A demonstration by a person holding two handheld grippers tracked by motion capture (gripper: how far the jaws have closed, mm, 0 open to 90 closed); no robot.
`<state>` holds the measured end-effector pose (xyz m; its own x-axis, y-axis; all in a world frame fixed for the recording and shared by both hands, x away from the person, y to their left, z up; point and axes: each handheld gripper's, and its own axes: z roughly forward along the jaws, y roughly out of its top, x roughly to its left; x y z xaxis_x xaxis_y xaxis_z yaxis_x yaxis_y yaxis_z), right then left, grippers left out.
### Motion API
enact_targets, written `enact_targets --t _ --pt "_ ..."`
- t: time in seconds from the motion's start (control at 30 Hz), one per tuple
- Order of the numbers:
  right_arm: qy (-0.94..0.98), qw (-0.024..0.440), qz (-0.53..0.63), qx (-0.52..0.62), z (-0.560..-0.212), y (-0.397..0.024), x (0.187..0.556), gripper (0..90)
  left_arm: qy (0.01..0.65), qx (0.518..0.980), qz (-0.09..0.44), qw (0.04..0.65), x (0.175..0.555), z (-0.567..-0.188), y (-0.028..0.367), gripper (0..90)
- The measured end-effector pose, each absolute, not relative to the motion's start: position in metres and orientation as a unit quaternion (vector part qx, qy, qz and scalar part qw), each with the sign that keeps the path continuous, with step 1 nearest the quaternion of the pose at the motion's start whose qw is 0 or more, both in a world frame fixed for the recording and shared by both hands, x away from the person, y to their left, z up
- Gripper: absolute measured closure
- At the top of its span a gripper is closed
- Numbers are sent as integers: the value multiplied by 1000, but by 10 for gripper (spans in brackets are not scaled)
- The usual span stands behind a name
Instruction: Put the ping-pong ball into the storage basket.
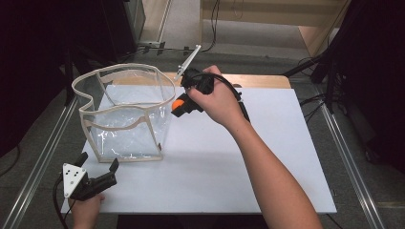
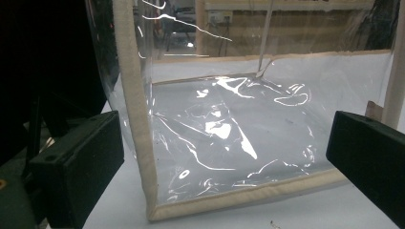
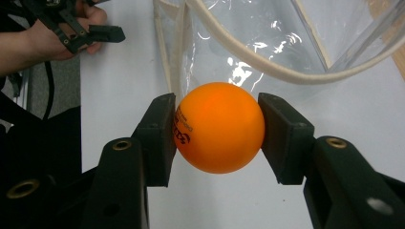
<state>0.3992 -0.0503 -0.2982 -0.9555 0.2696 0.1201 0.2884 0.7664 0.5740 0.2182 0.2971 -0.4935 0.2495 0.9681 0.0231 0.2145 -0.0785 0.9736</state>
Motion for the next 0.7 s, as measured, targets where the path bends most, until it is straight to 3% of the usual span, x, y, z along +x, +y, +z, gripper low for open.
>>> enact_targets --t 0.7 --pt "-939 12 -311 -143 -281 -38 410 479 474 623 387 488 218 -493 298 0"
